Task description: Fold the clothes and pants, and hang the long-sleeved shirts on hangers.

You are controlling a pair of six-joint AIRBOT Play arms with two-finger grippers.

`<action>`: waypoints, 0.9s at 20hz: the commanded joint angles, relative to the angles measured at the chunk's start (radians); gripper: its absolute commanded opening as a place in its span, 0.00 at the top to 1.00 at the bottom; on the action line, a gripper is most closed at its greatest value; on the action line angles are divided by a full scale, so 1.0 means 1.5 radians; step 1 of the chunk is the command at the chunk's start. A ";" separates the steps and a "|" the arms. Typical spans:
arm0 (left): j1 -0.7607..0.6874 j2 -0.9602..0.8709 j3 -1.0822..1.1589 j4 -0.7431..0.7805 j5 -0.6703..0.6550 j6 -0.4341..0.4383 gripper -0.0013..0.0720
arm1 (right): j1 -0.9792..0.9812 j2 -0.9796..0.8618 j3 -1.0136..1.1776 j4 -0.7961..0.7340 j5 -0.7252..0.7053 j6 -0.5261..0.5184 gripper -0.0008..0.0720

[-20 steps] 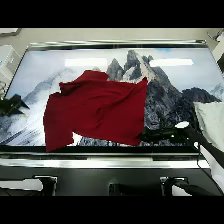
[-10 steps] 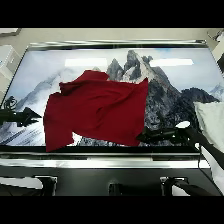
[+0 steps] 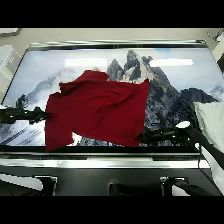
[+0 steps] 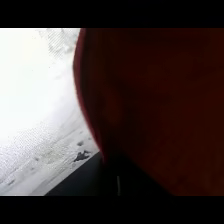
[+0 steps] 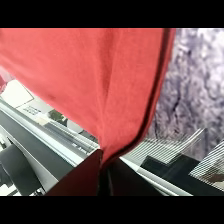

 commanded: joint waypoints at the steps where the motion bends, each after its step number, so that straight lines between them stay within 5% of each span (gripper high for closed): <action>1: -0.027 -0.002 0.005 -0.034 -0.014 0.007 0.96 | 0.001 0.010 0.005 0.005 -0.005 0.002 0.95; 6: -0.051 0.030 0.115 -0.131 -0.053 -0.021 0.96 | 0.001 0.044 0.166 -0.038 -0.046 0.018 0.95; 10: -0.112 0.061 0.341 -0.128 -0.040 -0.102 0.97 | 0.070 -0.006 0.439 -0.285 -0.170 0.181 0.95; 13: -0.158 0.060 0.541 -0.065 -0.028 -0.181 0.97 | 0.108 -0.083 0.659 -0.441 -0.174 0.281 0.95; 18: -0.186 0.149 0.648 -0.005 0.057 -0.240 0.97 | 0.107 -0.108 0.954 -0.508 -0.163 0.287 0.95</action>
